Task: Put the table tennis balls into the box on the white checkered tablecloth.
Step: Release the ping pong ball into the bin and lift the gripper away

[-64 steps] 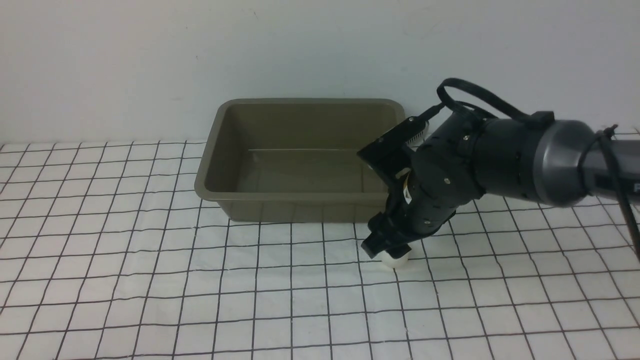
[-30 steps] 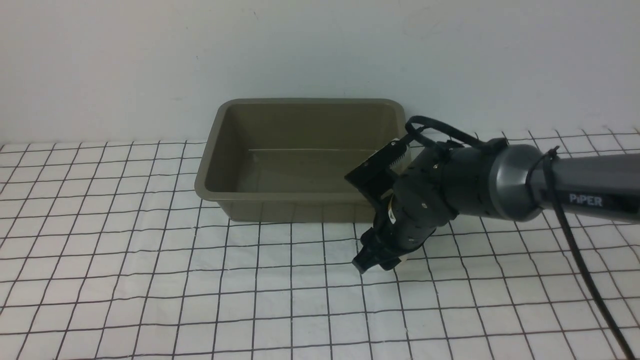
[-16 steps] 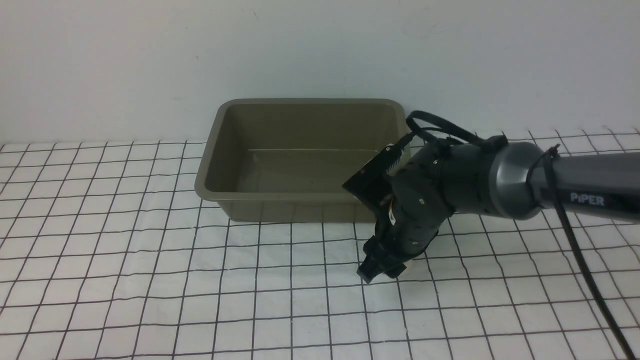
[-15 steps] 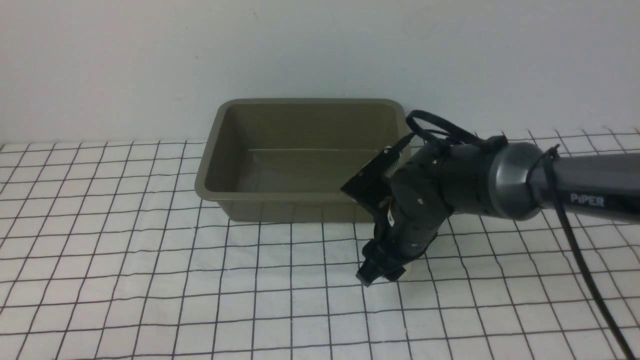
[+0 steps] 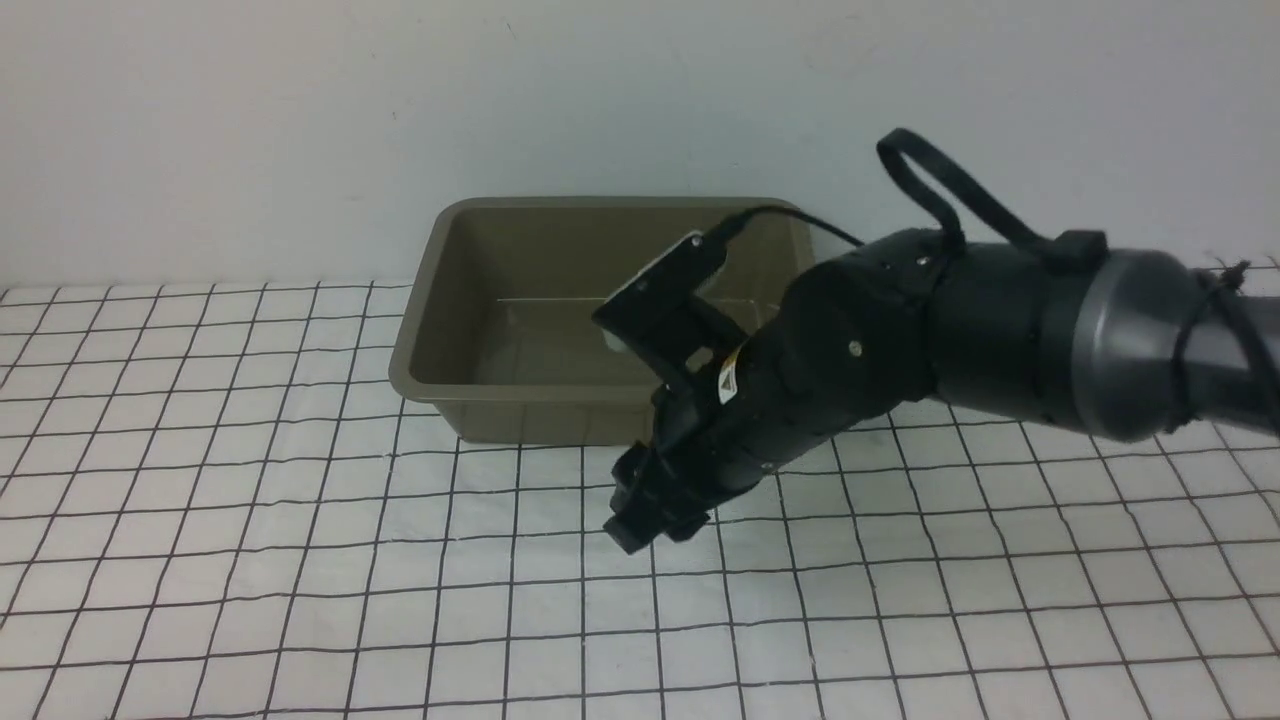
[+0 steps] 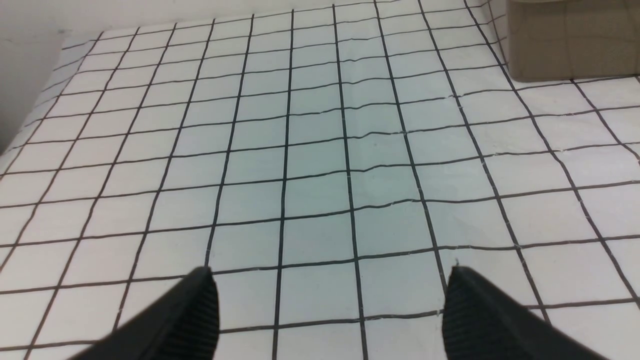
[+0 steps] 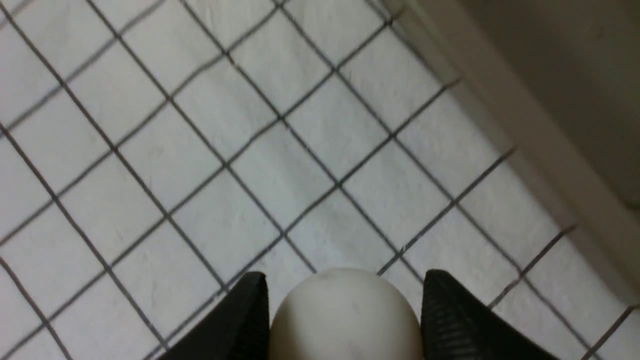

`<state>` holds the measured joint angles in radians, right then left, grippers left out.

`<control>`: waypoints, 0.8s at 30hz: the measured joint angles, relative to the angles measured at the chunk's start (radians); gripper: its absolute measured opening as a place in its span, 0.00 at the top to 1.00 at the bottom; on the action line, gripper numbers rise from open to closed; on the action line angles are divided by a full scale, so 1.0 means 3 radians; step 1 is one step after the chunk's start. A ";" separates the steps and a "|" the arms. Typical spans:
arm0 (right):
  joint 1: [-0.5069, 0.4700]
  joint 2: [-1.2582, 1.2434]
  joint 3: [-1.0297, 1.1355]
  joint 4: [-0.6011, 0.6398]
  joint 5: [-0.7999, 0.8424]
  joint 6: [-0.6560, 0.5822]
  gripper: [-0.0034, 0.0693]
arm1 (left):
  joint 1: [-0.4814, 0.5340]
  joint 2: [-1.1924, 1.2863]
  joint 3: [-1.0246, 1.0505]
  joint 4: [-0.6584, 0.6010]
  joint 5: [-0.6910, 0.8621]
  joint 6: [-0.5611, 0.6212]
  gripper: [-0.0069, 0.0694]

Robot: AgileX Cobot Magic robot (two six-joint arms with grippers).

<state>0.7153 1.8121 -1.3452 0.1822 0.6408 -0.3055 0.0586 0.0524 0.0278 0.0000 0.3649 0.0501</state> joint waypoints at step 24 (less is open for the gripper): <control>-0.0589 0.0720 -0.1005 -0.0691 -0.0276 0.0401 0.46 | 0.0000 0.0000 0.0000 0.0000 0.0000 0.0000 0.20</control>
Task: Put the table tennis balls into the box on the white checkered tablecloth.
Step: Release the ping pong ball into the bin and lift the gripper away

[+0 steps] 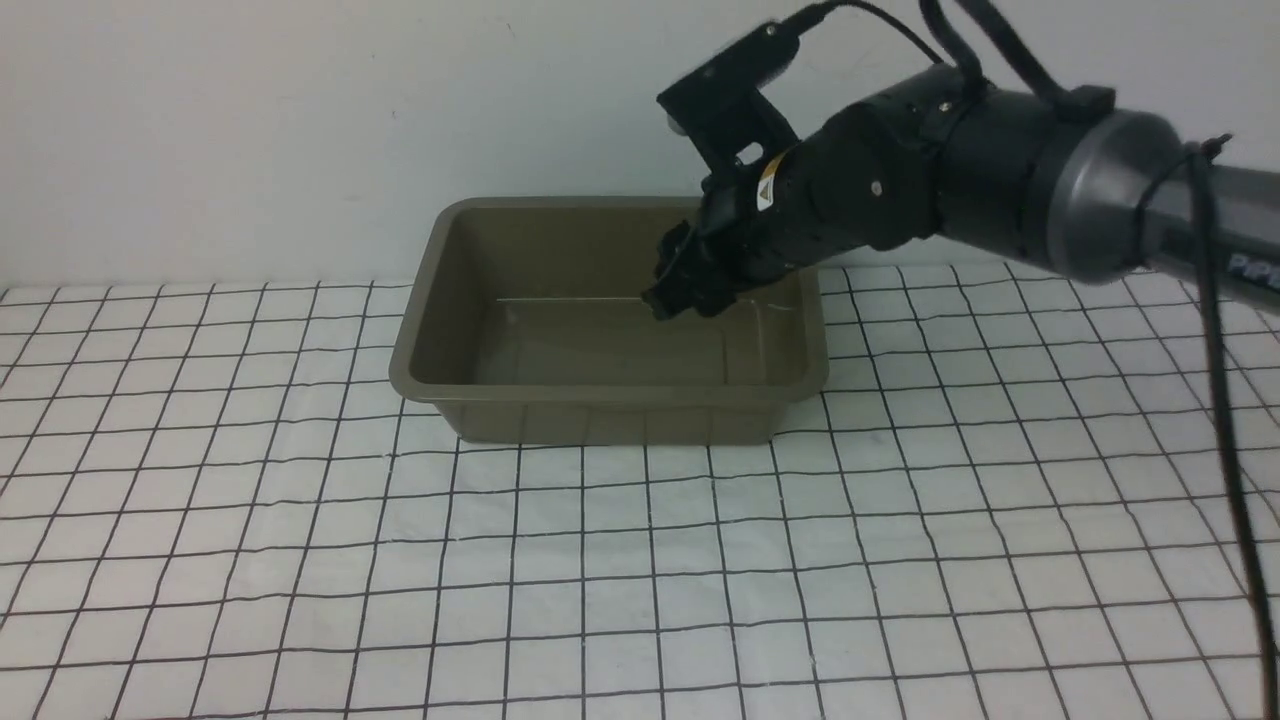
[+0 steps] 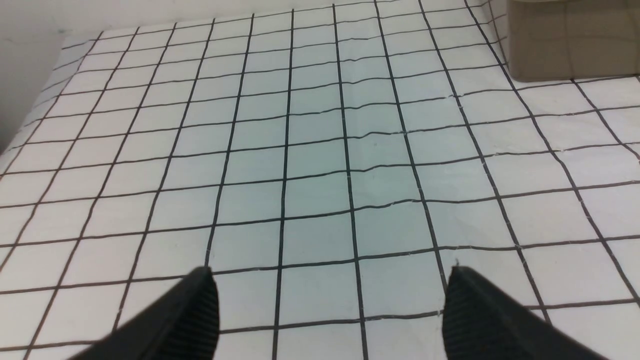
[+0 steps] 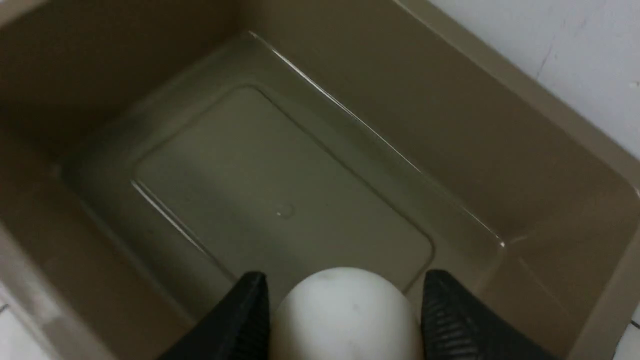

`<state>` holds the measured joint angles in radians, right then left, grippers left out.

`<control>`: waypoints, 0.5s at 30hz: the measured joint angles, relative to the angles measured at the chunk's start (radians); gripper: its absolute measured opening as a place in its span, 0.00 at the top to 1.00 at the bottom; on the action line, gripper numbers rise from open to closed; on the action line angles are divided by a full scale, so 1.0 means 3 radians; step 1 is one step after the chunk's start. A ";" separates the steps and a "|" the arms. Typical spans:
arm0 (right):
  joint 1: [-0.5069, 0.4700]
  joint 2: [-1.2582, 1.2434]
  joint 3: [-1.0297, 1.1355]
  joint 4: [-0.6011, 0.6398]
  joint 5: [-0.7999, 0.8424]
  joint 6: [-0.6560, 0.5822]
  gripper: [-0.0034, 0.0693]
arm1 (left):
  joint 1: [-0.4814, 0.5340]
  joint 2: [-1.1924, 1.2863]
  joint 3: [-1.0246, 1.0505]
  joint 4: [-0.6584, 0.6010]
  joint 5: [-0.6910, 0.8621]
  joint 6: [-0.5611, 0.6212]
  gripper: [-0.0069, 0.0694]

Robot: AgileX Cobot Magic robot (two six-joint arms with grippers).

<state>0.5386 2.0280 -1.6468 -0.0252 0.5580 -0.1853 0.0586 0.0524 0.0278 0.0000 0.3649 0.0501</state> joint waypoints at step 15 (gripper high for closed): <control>-0.0048 0.0400 -0.0003 -0.0007 -0.0297 0.0077 0.42 | 0.0000 0.0000 0.0000 0.0000 0.0000 0.0000 0.20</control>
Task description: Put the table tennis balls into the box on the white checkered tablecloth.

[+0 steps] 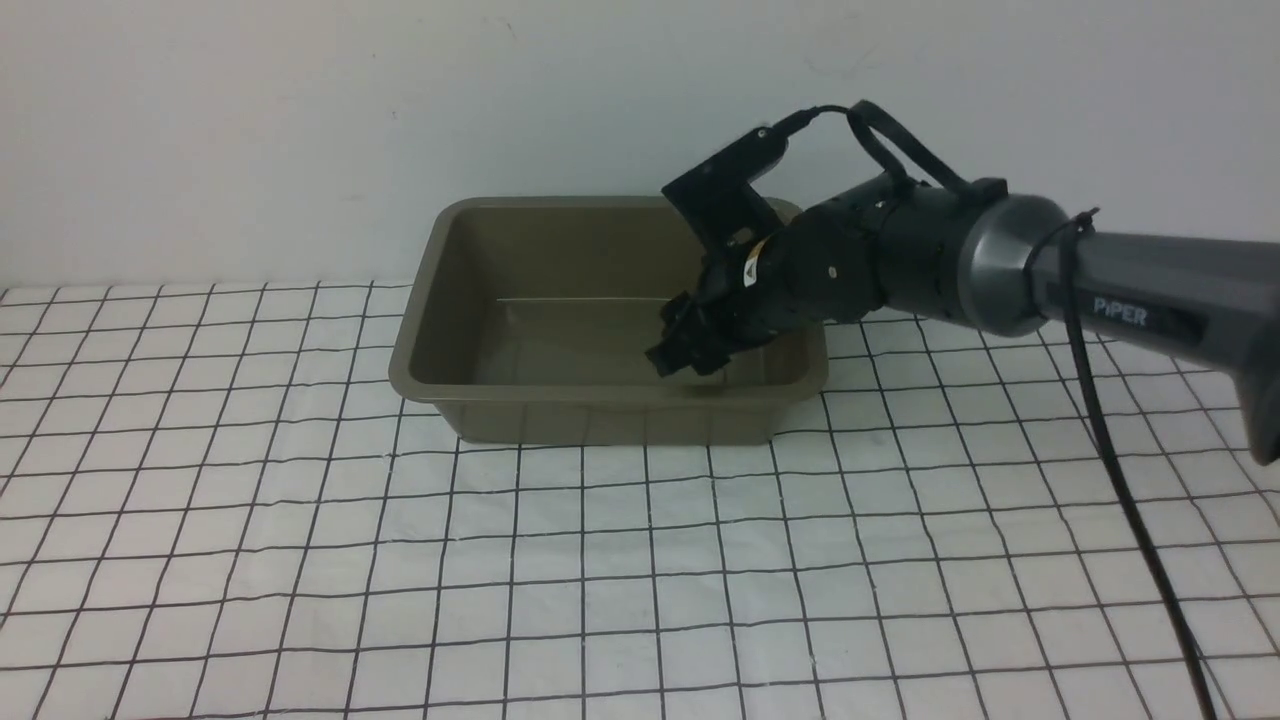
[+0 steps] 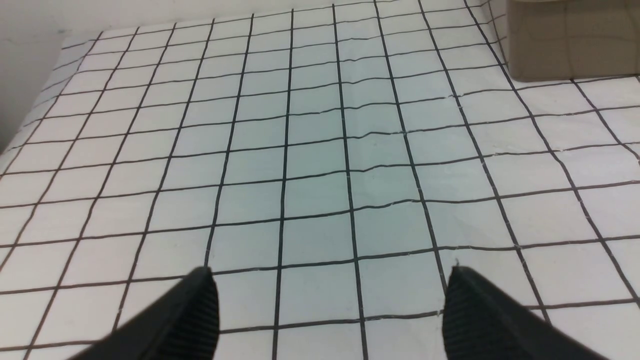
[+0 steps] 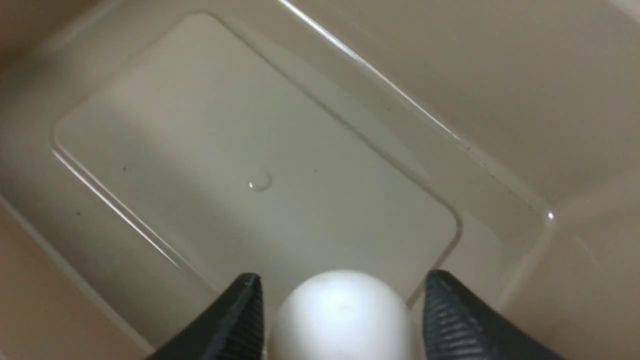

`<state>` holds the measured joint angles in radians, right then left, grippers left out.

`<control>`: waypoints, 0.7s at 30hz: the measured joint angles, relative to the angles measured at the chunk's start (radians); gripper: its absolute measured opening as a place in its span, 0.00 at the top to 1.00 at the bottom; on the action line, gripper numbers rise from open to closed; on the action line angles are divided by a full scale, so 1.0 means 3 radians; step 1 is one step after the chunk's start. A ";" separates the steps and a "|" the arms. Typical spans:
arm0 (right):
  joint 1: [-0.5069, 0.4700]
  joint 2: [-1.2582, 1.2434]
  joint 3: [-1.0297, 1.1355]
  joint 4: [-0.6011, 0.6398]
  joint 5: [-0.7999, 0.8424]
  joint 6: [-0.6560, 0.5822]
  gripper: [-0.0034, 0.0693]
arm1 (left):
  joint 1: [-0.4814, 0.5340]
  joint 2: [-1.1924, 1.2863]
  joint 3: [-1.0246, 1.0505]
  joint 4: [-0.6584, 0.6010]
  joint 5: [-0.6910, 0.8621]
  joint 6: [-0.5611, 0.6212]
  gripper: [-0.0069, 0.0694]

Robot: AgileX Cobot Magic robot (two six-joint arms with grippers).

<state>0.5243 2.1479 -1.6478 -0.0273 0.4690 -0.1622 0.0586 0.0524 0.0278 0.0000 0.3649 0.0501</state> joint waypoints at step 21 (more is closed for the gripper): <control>-0.0003 -0.1512 0.0000 -0.0827 0.0943 0.0183 0.96 | 0.0000 0.0000 0.0000 0.0000 0.0000 0.0000 0.20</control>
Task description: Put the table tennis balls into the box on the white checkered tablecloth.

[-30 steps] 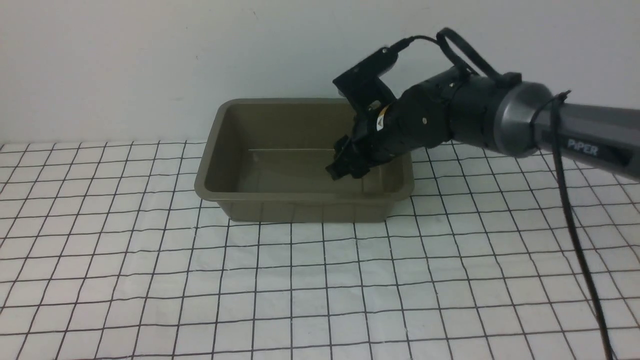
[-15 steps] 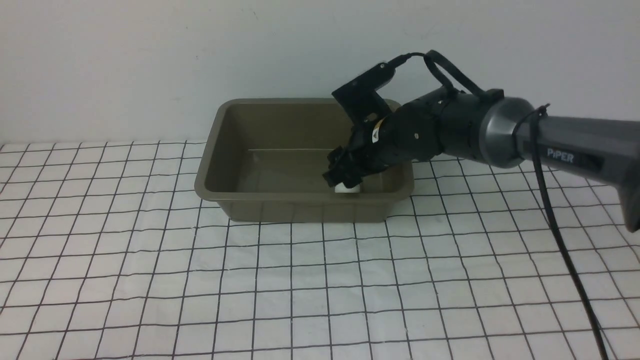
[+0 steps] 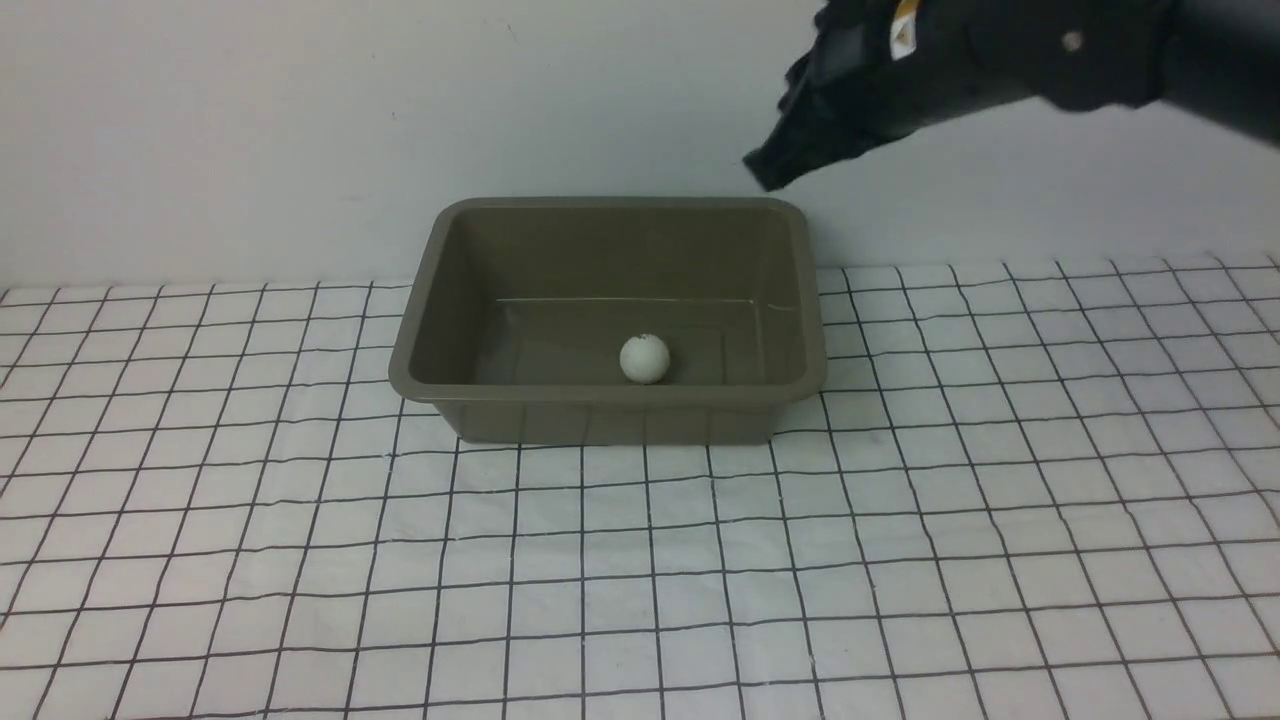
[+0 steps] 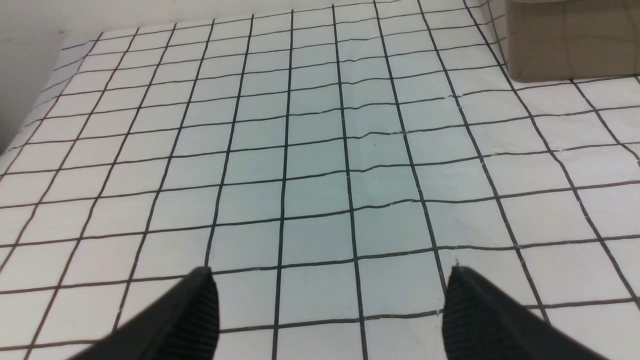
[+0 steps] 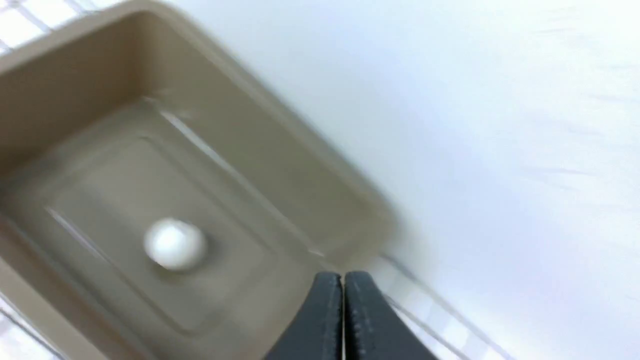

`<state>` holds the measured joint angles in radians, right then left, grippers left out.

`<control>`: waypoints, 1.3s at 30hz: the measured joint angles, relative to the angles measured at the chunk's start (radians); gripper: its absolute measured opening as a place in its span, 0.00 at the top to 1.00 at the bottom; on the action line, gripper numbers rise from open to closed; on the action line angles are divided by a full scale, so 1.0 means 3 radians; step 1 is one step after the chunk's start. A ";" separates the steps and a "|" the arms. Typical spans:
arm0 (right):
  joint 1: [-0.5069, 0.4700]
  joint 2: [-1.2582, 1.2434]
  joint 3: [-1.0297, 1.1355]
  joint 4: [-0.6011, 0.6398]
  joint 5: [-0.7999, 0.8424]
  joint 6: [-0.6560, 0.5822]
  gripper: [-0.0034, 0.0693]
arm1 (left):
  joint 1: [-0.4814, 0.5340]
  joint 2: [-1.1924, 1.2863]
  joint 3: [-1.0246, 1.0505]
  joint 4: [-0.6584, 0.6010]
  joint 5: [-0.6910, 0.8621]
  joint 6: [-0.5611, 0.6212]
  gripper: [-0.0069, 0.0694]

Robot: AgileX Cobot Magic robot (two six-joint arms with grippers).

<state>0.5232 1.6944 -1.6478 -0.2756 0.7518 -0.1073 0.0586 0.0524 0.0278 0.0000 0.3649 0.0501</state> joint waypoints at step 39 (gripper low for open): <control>0.0000 -0.5693 0.4288 -0.0262 -0.0549 0.1338 0.97 | 0.0000 0.0003 0.0000 0.0000 -0.0006 0.0000 0.20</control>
<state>0.5232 -0.0133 -0.3614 -0.3541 0.5870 0.2942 0.0586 0.0534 0.0278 0.0000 0.3632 0.0501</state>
